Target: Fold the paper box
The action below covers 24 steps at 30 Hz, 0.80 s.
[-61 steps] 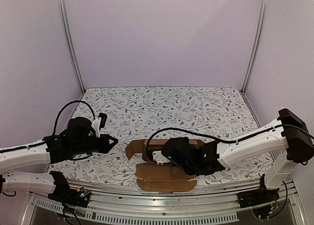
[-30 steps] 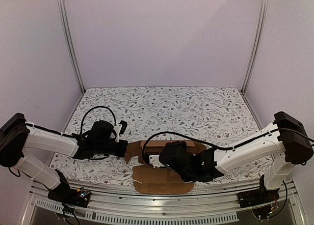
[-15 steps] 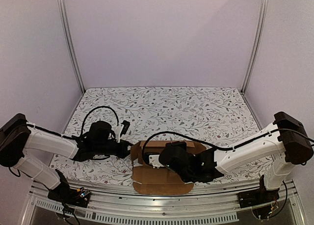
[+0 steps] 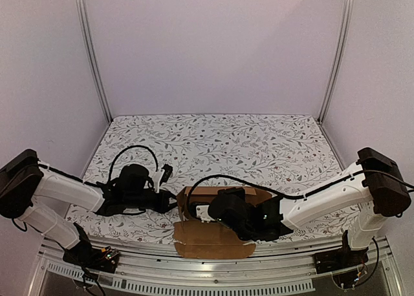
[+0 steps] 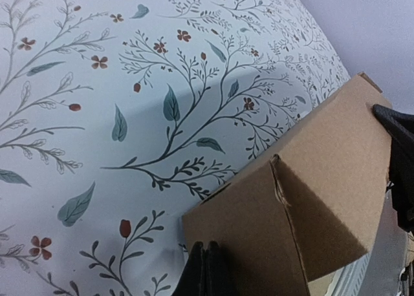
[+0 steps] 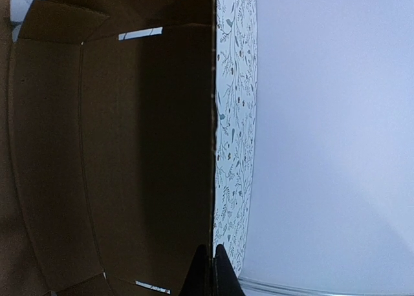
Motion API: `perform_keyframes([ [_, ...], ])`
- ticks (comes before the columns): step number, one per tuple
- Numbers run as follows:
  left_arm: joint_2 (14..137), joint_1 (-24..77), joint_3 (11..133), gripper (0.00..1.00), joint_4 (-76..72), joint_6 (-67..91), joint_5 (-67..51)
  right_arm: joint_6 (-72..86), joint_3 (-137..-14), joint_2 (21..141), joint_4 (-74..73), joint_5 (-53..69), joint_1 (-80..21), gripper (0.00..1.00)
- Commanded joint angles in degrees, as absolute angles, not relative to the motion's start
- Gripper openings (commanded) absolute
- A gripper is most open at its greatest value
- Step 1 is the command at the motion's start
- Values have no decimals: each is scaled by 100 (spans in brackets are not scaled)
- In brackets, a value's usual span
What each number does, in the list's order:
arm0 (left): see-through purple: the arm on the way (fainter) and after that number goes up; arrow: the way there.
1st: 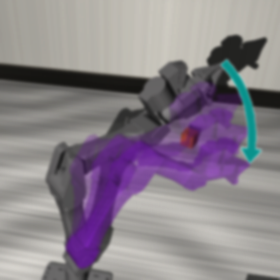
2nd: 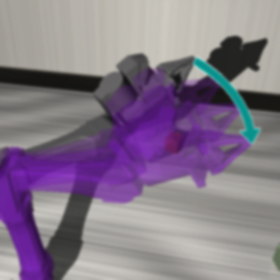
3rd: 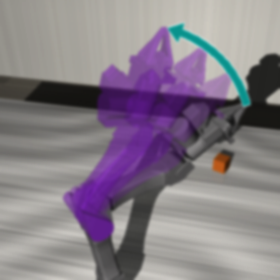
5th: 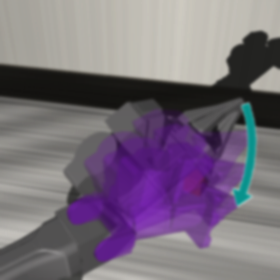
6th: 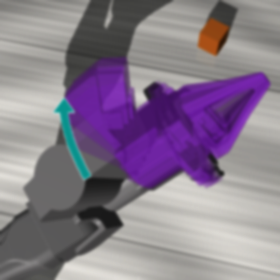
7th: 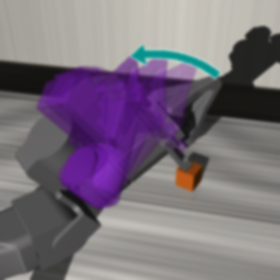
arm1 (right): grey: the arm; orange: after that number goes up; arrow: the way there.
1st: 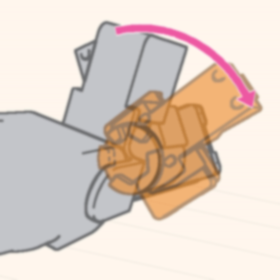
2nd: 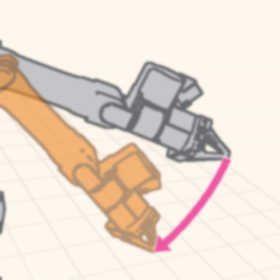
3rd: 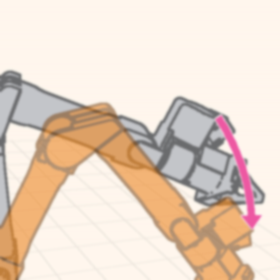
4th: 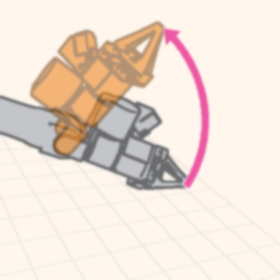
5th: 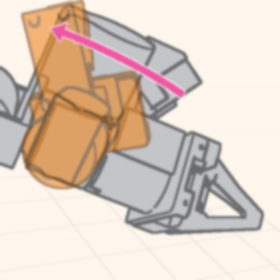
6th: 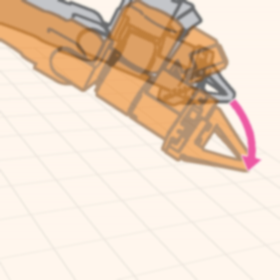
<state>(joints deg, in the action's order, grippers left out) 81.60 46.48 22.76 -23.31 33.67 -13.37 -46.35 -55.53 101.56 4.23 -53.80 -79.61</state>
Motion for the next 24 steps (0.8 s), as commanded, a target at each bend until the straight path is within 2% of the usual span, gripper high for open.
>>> perform_keyframes([
  [1, 8149, 4786, 2208, 0, -2282, 3477, -1138, -4518, -5590, 10239, 428, -5475, -8032, 0],
  [7, 7968, 4939, 2089, 7, -2228, 3426, -1006, -4504, -5590, 10231, 422, -5484, -8028, 0],
  [24, 7675, 5191, 2031, 7, -2062, 3159, -1127, -4518, -5613, 10184, 302, -5563, -8089, 0],
])
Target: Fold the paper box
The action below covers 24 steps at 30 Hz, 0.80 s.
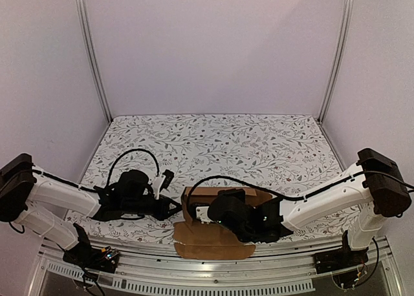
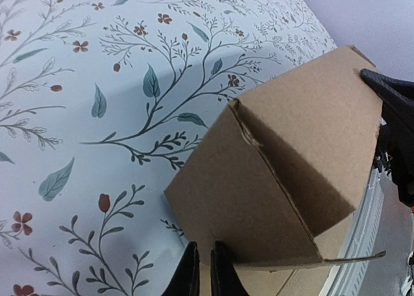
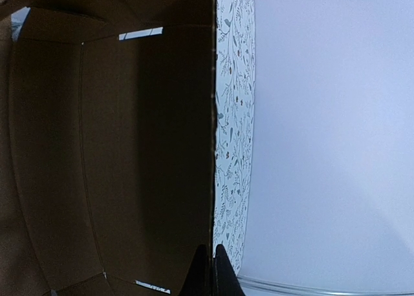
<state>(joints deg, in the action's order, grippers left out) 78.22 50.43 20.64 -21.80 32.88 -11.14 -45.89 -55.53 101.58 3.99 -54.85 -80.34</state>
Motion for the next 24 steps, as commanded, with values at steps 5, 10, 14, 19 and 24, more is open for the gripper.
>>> perform_keyframes([
  [5, 7524, 5305, 2010, 10, -1943, 3126, -996, -4494, -5633, 10185, 264, -5563, -8097, 0],
  [10, 7512, 5368, 2012, 13, -1977, 3074, -982, -4462, -5640, 10187, 222, -5570, -8112, 0],
  [14, 7564, 5403, 2029, 15, -2005, 3051, -968, -4446, -5651, 10180, 180, -5589, -8129, 0],
  [19, 7545, 5455, 2039, 16, -1985, 3067, -940, -4438, -5676, 10160, 135, -5592, -8136, 0],
  [24, 7465, 5523, 2030, 18, -1945, 3090, -902, -4456, -5717, 10184, 106, -5579, -8145, 0],
])
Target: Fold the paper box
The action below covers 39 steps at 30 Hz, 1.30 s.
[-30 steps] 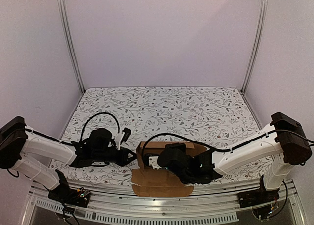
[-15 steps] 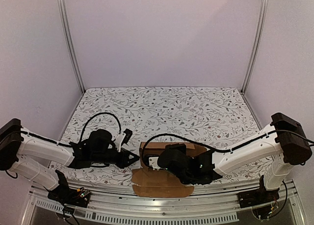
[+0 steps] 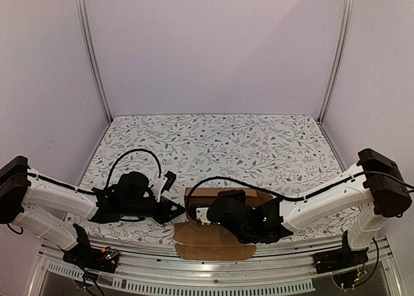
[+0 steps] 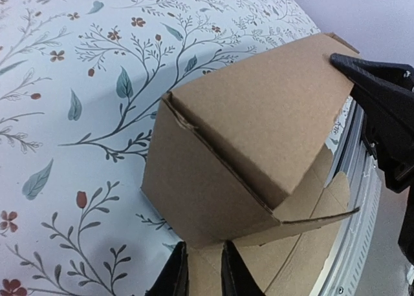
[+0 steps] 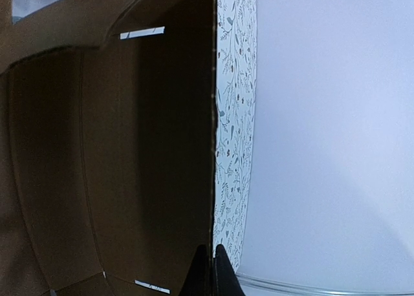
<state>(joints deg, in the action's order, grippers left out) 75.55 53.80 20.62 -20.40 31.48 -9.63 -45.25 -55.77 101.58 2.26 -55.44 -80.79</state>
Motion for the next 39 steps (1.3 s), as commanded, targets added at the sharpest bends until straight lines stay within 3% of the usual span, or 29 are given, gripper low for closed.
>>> perform_keyframes([
  [1, 7452, 5540, 2030, 18, -1943, 3086, -898, -4463, -5720, 10179, 97, -5584, -8145, 0],
  [20, 7724, 5757, 2339, 24, -1881, 2998, -603, -4330, -5772, 10191, 9, -5594, -8189, 0],
  [39, 7967, 5967, 2714, 46, -1511, 3091, 248, -4165, -5858, 10276, -204, -5578, -8238, 0],
])
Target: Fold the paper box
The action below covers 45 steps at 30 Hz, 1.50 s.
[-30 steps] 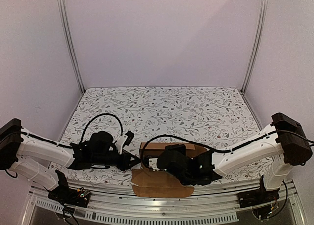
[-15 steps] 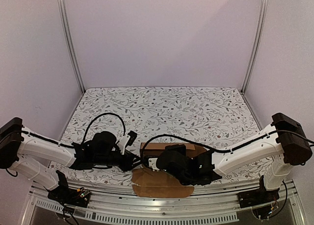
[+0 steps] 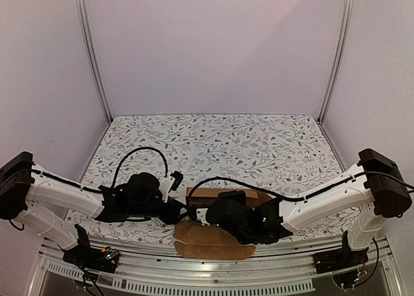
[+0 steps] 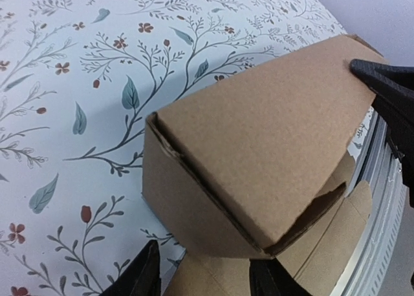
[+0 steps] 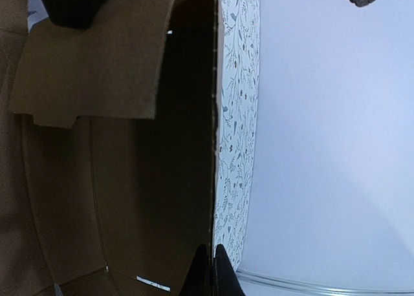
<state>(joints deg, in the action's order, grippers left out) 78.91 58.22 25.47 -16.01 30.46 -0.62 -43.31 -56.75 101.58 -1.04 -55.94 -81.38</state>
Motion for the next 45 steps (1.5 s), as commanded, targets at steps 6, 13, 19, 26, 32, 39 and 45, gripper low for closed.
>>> perform_keyframes([
  [6, 7927, 6240, 2926, 50, -1184, 3180, 717, -3971, -5888, 10363, -277, -5606, -8261, 0],
  [13, 7970, 6415, 3115, 52, -862, 3254, 1154, -3839, -5879, 10380, -316, -5626, -8287, 0],
  [19, 8155, 6425, 3179, 52, -917, 3146, 1252, -3741, -5857, 10346, -339, -5642, -8326, 0],
  [26, 8267, 6434, 3178, 41, -1099, 3050, 1249, -3586, -5875, 10307, -393, -5642, -8370, 0],
  [32, 8270, 6442, 3143, 22, -1192, 3054, 1297, -3460, -5952, 10322, -502, -5704, -8389, 0],
  [39, 8272, 6464, 3174, 12, -1246, 3040, 1344, -3193, -6114, 10412, -652, -5640, -8417, 0],
  [45, 8276, 6505, 3320, 7, -1090, 2843, 1456, -2990, -6235, 10446, -671, -5533, -8444, 14],
])
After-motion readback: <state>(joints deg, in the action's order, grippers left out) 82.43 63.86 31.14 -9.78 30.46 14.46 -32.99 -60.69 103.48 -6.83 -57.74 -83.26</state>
